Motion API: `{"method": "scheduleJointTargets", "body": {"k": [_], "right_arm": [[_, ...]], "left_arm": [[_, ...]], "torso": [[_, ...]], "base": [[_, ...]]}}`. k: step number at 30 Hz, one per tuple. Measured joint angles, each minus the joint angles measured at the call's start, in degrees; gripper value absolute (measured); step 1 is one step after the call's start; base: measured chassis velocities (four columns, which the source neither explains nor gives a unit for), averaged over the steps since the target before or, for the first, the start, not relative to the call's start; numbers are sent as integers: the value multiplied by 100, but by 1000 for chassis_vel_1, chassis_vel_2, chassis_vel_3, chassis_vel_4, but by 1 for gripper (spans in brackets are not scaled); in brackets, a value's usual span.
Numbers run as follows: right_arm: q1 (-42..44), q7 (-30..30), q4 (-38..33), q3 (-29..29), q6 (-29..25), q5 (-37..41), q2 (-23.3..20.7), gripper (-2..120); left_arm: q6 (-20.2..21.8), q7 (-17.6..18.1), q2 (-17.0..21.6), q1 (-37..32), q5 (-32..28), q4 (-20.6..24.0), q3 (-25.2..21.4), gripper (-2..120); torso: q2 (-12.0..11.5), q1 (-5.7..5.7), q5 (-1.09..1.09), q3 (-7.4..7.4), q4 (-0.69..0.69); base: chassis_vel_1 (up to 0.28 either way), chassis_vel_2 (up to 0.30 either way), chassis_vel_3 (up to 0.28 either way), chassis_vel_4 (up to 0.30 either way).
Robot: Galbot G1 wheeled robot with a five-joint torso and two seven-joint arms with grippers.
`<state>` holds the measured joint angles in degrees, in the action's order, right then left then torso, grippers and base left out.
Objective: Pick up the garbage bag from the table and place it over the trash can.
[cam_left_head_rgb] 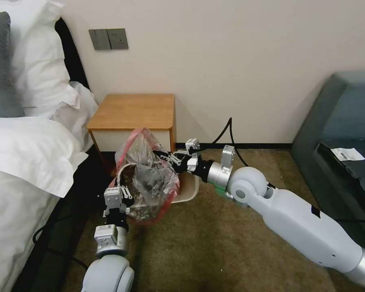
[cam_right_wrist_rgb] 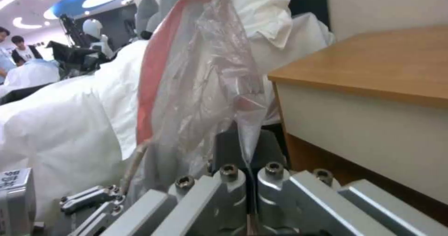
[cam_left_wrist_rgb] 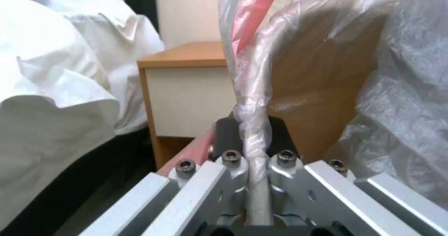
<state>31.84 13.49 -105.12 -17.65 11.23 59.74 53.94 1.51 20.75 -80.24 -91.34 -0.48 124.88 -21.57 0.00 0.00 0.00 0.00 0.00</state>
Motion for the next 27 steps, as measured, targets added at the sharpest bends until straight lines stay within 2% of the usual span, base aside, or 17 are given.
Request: {"method": "scheduleJointTargets", "body": {"k": [4, 6, 13, 20, 27], "right_arm": [[16, -10, -4, 53, -8, -1, -76, 0], [86, -15, -35, 161, -50, -17, -263, 0], [314, 23, -97, 470, -75, -27, -597, 0], [562, 97, -102, 740, -118, -78, -772, 0], [823, 243, -53, 1007, -194, -199, -867, 0]], "left_arm": [[-85, 0, -34, -36, 51, -10, -2, 0], [-251, 4, -78, -72, 169, -63, -21, 0], [-411, 17, -165, -94, 168, -74, -54, 0], [-465, 18, -183, -129, 98, 26, -60, 0], [-399, -2, -177, -190, -261, 274, -58, 0]], "torso": [[0, 0, 0, 0, 0], [0, 0, 0, 0, 0], [0, 0, 0, 0, 0], [0, 0, 1, 0, -1], [0, 0, 0, 0, -1]], "base": [[0, 0, 0, 0], [0, 0, 0, 0], [0, 0, 0, 0], [0, 0, 0, 0], [0, 0, 0, 0]]}}
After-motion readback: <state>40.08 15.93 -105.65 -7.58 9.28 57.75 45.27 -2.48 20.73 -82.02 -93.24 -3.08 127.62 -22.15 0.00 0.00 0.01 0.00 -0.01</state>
